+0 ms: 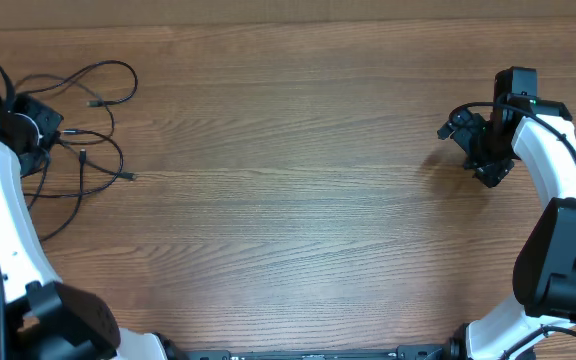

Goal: Untangle cables

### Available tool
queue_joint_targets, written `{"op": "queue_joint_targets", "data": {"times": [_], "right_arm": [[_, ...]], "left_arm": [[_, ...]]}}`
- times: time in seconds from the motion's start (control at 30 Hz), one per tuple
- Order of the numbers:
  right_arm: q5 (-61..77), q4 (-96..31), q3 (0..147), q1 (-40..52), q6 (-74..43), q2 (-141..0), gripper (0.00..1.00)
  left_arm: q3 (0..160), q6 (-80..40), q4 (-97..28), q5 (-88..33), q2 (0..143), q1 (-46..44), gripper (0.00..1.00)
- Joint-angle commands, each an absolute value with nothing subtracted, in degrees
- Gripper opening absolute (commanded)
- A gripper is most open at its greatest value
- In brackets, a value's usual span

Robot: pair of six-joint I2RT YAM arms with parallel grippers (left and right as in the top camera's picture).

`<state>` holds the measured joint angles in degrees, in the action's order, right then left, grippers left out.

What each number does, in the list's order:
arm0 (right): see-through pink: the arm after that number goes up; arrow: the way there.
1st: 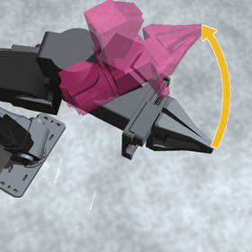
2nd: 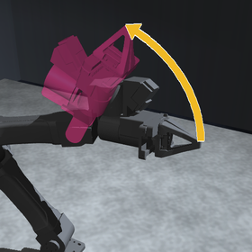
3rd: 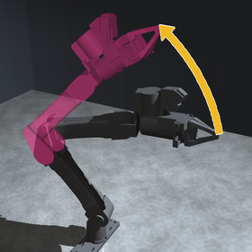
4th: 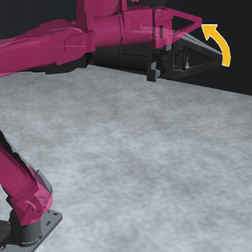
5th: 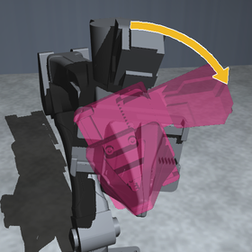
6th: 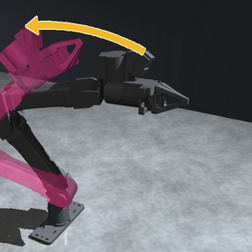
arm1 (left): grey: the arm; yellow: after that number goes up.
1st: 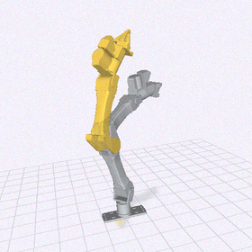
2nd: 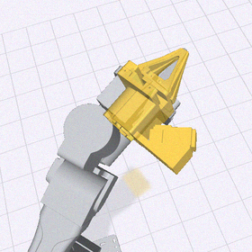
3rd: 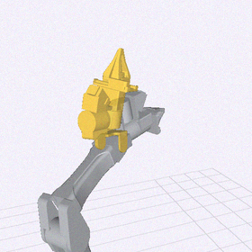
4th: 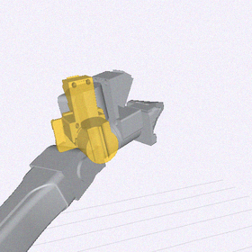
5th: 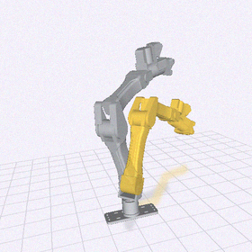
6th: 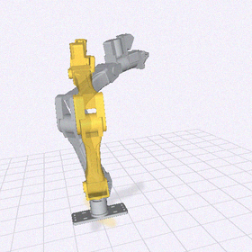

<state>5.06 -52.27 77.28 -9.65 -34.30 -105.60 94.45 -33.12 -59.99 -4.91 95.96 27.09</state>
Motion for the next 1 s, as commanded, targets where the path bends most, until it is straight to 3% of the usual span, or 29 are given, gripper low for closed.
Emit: {"op": "queue_joint_targets", "data": {"times": [0.0, 0.23, 0.4, 0.7, 0.87, 0.9, 0.97], "right_arm": [[4.34, -52.05, 77.21, -9.72, -34.28, -105.12, 1.00], [4.34, -52.07, 77.21, -9.72, -34.28, -105.12, 1.00], [4.34, -52.07, 77.21, -9.72, -34.28, -105.12, 1.00], [4.32, -52.07, 77.21, -9.72, -34.28, -105.12, 1.00], [4.34, -52.07, 77.21, -9.72, -34.28, -105.12, 1.00], [4.32, -52.07, 77.21, -9.72, -34.28, -105.12, 1.00], [4.34, -52.07, 77.21, -9.72, -34.28, -105.12, 1.00]], "left_arm": [[95.24, -33.85, -60.95, -8.62, 98.35, 26.94, 0.04], [95.24, -33.21, -61.78, -10.13, 99.46, 26.98, 0.10], [95.24, -33.21, -61.67, -9.91, 99.46, 26.98, 0.32], [95.24, -32.75, -61.80, -9.89, 99.46, 26.98, 0.53], [95.24, -32.75, -62.17, -9.89, 99.63, 26.94, 0.55], [95.24, -32.77, -62.17, -9.89, 99.66, 26.85, 0.52], [95.09, -32.75, -62.11, -9.89, 99.74, 26.41, 0.35]]}}
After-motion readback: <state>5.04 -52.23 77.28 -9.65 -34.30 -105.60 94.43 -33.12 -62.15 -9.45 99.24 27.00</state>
